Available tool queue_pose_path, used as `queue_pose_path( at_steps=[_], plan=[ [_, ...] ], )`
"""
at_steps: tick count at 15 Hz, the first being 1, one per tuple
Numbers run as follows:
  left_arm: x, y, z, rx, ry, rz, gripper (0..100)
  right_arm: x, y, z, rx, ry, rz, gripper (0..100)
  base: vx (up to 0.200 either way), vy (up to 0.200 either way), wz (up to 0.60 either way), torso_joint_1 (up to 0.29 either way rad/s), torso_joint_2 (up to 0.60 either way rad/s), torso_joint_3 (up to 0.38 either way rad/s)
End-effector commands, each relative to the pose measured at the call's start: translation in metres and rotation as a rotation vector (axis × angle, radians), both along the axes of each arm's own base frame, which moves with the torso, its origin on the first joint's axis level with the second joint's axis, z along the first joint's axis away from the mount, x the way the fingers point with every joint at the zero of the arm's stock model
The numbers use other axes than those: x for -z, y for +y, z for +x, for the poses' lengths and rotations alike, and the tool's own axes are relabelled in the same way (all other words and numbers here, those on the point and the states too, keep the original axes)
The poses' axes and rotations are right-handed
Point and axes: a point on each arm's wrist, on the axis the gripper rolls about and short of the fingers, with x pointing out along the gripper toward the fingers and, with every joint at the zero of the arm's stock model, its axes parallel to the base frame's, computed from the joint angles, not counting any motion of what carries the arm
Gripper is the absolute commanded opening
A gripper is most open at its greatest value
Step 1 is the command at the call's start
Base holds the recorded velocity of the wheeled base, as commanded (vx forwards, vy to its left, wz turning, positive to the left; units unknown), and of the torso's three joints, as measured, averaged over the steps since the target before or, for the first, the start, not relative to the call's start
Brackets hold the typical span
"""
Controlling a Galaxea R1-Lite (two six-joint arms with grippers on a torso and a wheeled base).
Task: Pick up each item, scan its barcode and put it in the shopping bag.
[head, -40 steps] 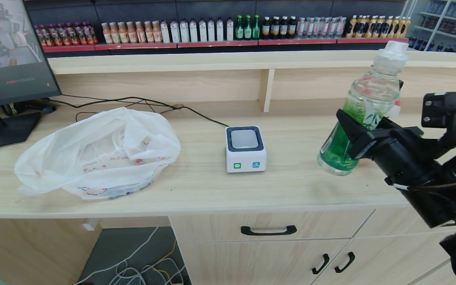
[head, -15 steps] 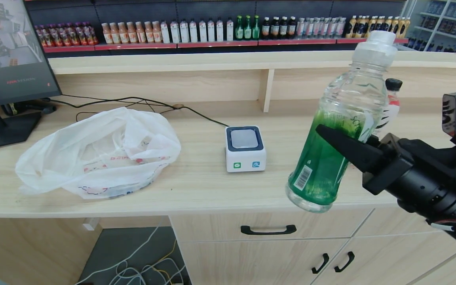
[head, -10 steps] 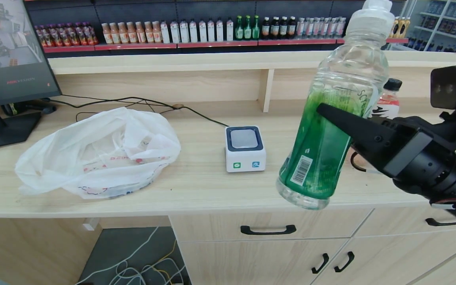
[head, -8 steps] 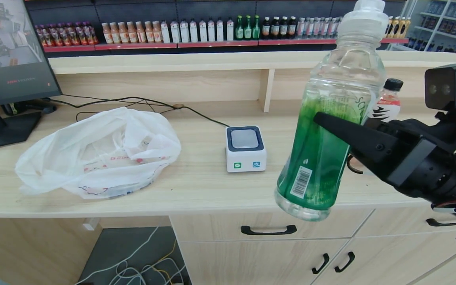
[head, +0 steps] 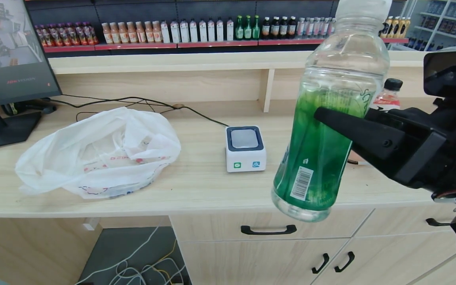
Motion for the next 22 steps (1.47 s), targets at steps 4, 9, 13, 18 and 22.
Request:
queue_pose_path(
  at_steps=[4, 9, 13, 18, 22],
  plan=[
    [0.000, 0.000, 0.000, 0.000, 0.000, 0.000, 100, -0.008, 0.003, 0.000, -0.087, -0.043, -0.028, 0, 0.000, 0.000, 0.00, 0.000, 0.00, 0.000],
    [0.000, 0.000, 0.000, 0.000, 0.000, 0.000, 100, -0.017, 0.006, 0.005, -0.131, -0.061, -0.030, 0, 0.000, 0.000, 0.00, 0.000, 0.00, 0.000],
    [0.000, 0.000, 0.000, 0.000, 0.000, 0.000, 100, -0.018, 0.009, 0.010, -0.131, -0.063, -0.029, 0, 0.000, 0.000, 0.00, 0.000, 0.00, 0.000],
    [0.000, 0.000, 0.000, 0.000, 0.000, 0.000, 100, -0.019, 0.008, 0.013, -0.119, -0.074, -0.025, 0, 0.000, 0.000, 0.00, 0.000, 0.00, 0.000],
    [0.000, 0.000, 0.000, 0.000, 0.000, 0.000, 100, -0.013, 0.002, 0.019, -0.050, -0.126, -0.041, 0, 0.000, 0.000, 0.00, 0.000, 0.00, 0.000]
  ],
)
